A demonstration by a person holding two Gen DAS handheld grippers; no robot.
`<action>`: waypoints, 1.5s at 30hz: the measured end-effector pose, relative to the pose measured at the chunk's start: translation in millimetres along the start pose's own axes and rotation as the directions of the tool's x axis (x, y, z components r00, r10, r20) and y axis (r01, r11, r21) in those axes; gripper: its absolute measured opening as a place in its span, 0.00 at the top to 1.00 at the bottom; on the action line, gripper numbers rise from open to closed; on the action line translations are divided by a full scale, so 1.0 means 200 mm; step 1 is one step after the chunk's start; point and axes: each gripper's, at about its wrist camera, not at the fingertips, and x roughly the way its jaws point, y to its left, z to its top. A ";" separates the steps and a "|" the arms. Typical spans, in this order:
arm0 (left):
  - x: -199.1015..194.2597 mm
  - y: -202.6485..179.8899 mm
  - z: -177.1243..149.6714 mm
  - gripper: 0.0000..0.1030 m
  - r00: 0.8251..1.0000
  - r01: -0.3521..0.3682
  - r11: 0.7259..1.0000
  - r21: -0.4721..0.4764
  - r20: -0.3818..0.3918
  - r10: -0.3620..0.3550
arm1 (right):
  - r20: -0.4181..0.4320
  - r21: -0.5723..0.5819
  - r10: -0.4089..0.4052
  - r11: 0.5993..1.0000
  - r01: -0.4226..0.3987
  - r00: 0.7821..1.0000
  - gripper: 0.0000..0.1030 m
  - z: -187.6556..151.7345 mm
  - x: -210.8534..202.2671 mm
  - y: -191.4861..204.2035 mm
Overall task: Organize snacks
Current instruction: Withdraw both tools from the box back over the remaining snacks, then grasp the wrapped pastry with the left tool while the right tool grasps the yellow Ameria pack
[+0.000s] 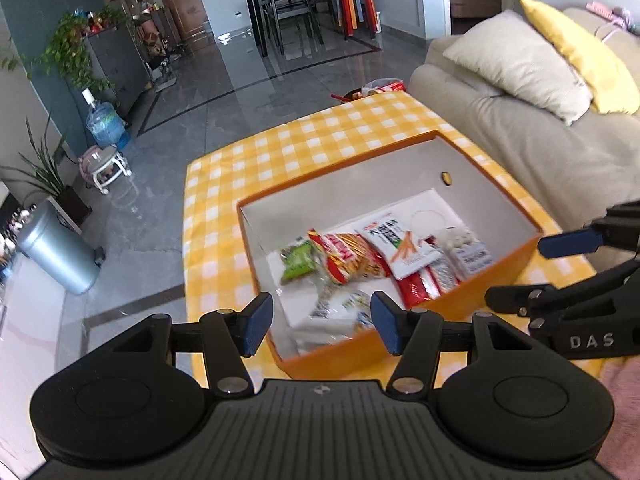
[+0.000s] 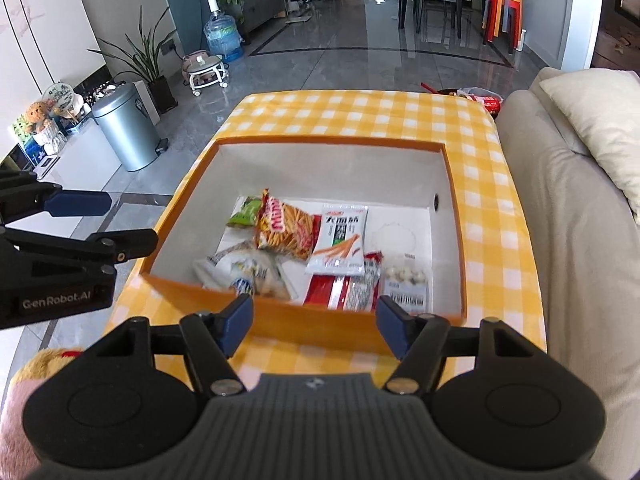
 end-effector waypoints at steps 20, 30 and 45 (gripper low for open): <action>-0.03 -0.17 -0.46 0.35 0.990 0.086 0.990 -0.112 -0.104 -0.098 | -0.068 0.028 -0.063 0.998 0.065 0.996 0.36 -0.60 -0.06 -0.03; 0.05 -0.27 -0.59 0.35 0.969 0.109 0.984 -0.138 -0.204 -0.136 | -0.120 0.090 -0.085 0.991 0.096 0.989 0.36 -0.76 0.00 -0.12; 0.18 -0.28 -0.60 0.34 0.953 0.148 0.962 -0.230 -0.228 -0.201 | -0.179 0.063 -0.002 0.998 0.013 0.984 0.36 -0.80 0.17 -0.07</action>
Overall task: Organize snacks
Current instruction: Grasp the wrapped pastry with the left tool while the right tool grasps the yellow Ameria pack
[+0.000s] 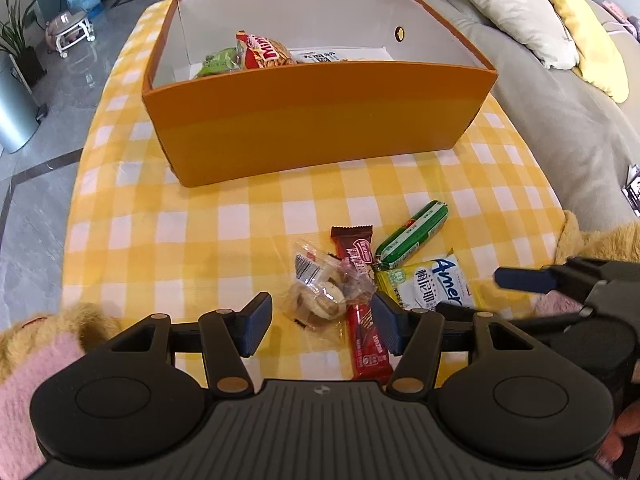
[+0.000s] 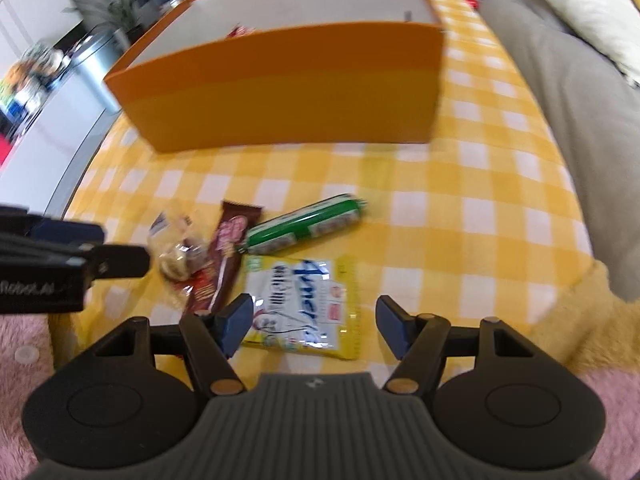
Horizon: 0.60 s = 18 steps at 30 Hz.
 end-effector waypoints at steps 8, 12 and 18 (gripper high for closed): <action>0.12 -0.05 0.00 0.29 0.999 -0.026 0.998 0.062 -0.041 0.028 | -0.059 -0.063 -0.011 0.998 0.007 0.998 0.28 0.01 0.12 0.07; 0.16 -0.04 0.00 0.28 0.997 -0.026 0.997 0.078 -0.071 0.032 | -0.074 -0.085 -0.021 0.996 0.014 0.997 0.27 0.00 0.15 0.10; 0.22 -0.01 0.01 0.28 0.994 -0.036 0.996 0.085 -0.099 0.045 | -0.071 -0.111 -0.037 0.993 0.029 0.997 0.20 0.01 0.19 0.11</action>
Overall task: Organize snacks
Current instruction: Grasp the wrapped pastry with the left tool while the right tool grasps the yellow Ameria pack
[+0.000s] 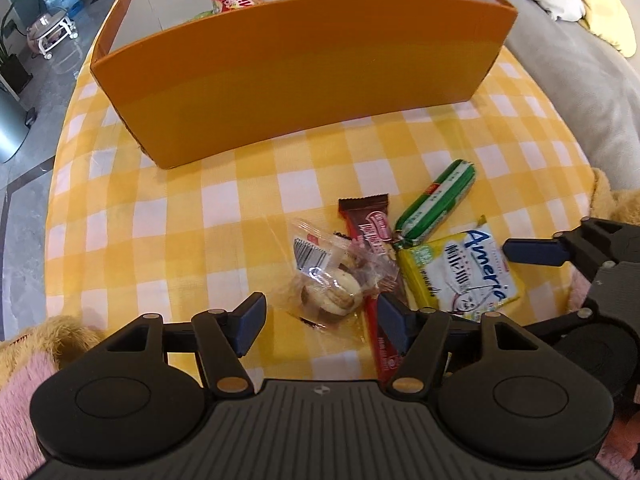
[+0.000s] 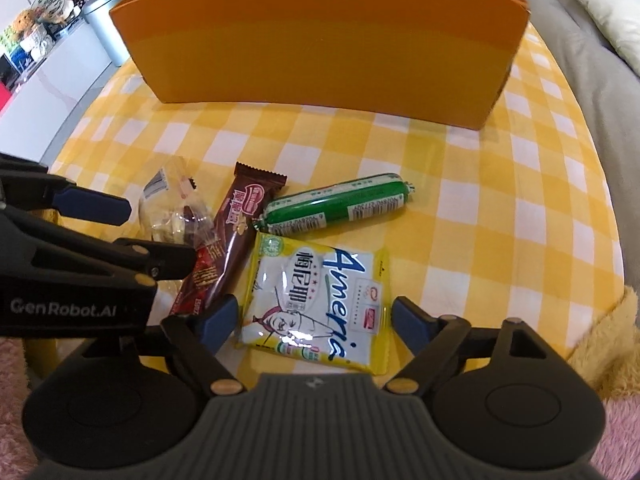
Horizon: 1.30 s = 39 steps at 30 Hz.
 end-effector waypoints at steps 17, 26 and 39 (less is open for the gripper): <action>0.07 0.00 0.06 0.27 0.998 -0.037 0.999 0.015 0.048 0.036 | 0.025 0.048 -0.114 0.993 0.112 0.993 0.21 0.02 0.03 -0.07; 0.08 0.04 0.07 0.36 0.997 -0.036 0.999 -0.003 0.065 0.036 | 0.033 0.032 -0.110 0.993 0.109 0.993 0.22 0.01 0.04 -0.05; 0.09 0.03 0.05 0.57 0.998 -0.035 0.999 -0.020 0.051 0.036 | 0.051 0.011 -0.092 0.996 0.092 0.994 0.45 0.00 0.00 -0.03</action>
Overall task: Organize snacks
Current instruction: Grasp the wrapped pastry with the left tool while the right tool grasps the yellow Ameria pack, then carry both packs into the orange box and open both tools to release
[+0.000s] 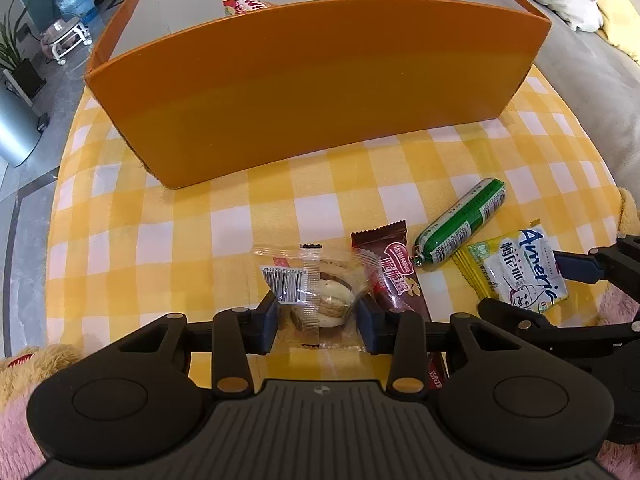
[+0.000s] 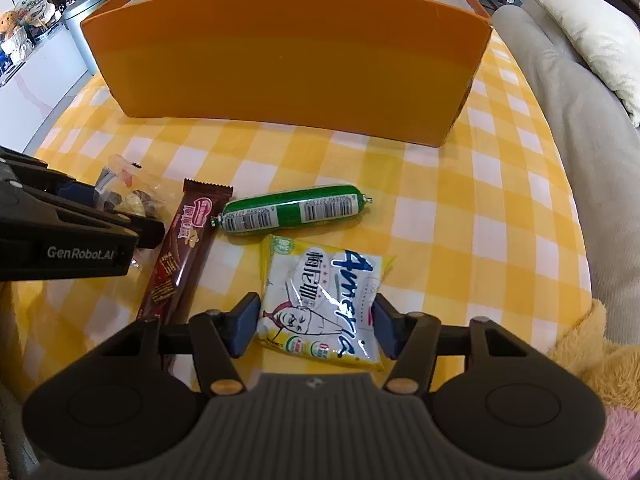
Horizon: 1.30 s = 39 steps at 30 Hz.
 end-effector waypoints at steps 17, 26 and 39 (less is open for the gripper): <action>-0.23 0.01 0.00 0.57 0.995 -0.001 1.000 -0.028 0.102 0.004 | 0.057 0.063 0.004 0.998 -0.008 0.998 0.45 -0.01 -0.14 -0.05; -0.37 0.00 0.01 0.57 0.985 -0.007 1.000 -0.012 0.174 0.009 | 0.124 0.084 -0.010 0.996 -0.001 0.992 0.45 -0.01 -0.26 -0.08; -0.55 -0.05 0.06 0.57 0.964 -0.015 0.999 0.037 0.266 0.005 | 0.261 0.134 -0.017 0.991 -0.019 0.965 0.45 0.03 -0.52 -0.14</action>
